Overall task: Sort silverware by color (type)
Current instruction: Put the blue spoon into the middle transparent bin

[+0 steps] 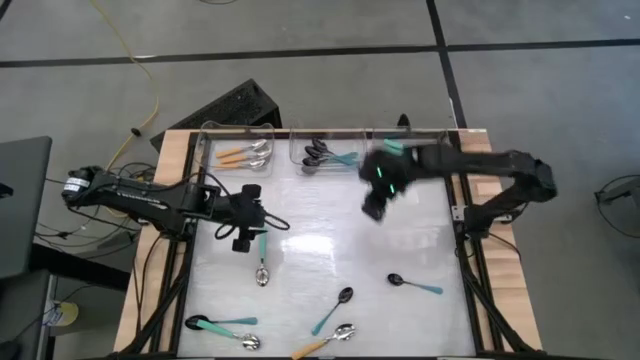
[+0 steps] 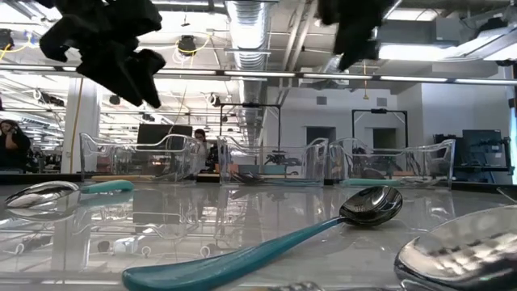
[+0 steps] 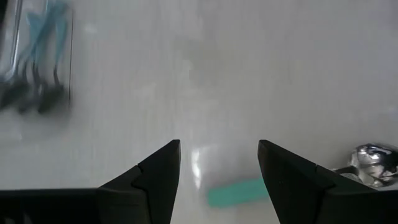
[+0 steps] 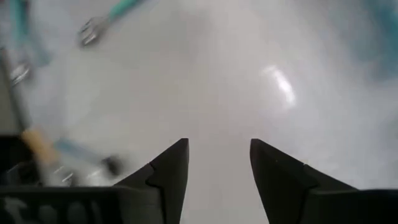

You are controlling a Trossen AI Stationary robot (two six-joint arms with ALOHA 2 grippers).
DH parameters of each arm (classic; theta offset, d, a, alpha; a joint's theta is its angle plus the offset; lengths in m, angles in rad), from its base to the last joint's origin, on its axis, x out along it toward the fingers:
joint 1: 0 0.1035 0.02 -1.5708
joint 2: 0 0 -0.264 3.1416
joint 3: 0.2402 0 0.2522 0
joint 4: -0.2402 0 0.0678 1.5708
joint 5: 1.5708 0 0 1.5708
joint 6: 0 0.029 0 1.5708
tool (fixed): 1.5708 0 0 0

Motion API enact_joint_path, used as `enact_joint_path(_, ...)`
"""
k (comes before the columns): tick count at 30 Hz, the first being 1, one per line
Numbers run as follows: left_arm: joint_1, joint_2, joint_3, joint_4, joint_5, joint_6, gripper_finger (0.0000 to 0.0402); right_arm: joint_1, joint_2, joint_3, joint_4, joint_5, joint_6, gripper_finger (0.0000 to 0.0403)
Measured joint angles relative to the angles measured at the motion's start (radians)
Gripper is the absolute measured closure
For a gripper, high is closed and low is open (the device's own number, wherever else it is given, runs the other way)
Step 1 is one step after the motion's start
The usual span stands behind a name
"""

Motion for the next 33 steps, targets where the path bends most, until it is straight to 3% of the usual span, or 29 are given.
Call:
enact_joint_path(4, 0.05, 0.001, 0.0, 0.052, 0.075, 0.117, 0.0201, 0.264, -0.059, -0.114, 0.063, 0.066, 0.262, 0.0223)
enact_joint_path(9, 0.108, 0.016, 0.0, 0.127, 0.199, 0.225, 0.0201, 0.585, -0.045, -0.209, 0.056, 0.162, 0.614, 0.0244)
enact_joint_path(14, 0.141, 0.04, 0.001, 0.259, 0.338, 0.271, 0.0201, 0.781, 0.025, -0.268, 0.009, 0.181, 0.824, 0.0263)
enact_joint_path(25, 0.157, 0.051, 0.0, 0.343, 0.351, 0.11, 0.0201, 0.863, 0.171, -0.396, 0.001, 0.147, 0.752, 0.0271)
enact_joint_path(33, 0.157, 0.054, 0.0, 0.382, 0.273, -0.018, 0.0201, 0.858, 0.101, -0.605, 0.272, 0.124, 0.711, 0.0272)
